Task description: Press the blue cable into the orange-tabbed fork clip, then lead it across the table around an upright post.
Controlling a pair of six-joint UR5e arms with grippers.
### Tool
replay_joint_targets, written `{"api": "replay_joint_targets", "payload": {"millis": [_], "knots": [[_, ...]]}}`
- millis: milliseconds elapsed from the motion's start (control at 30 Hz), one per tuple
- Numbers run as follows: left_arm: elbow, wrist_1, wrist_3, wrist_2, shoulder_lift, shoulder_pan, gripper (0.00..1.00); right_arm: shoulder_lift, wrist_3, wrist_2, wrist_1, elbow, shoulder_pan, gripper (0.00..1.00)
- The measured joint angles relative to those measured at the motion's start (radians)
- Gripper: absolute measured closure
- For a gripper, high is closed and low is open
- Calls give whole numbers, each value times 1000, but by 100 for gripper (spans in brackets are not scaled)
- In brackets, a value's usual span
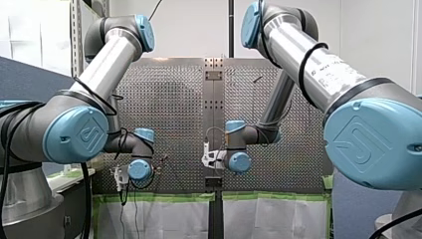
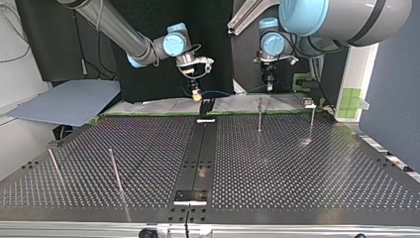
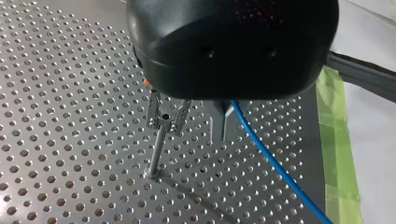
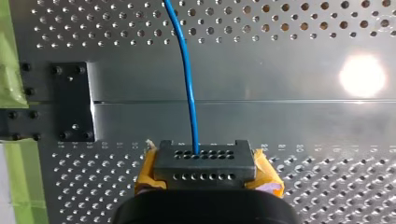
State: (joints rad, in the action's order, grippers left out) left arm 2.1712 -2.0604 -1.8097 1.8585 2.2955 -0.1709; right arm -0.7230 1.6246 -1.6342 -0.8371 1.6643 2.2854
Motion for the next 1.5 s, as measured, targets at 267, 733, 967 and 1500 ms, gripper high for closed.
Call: {"api": "replay_joint_targets", "payload": {"millis": [267,733,967,1500], "knots": [[-21,-32,-26,-2,0,16,100,51,3,2,1,-27,-3,100],[-54,-47,-46,-12,1,44,100,104,3,6,6,-77,5,100],[-95,-82,-53,-19,1,69,100,111,1,4,23,-116,4,100],[-113,-91,-66,-41,7,94,100,115,-4,5,34,-134,-9,100]]}}
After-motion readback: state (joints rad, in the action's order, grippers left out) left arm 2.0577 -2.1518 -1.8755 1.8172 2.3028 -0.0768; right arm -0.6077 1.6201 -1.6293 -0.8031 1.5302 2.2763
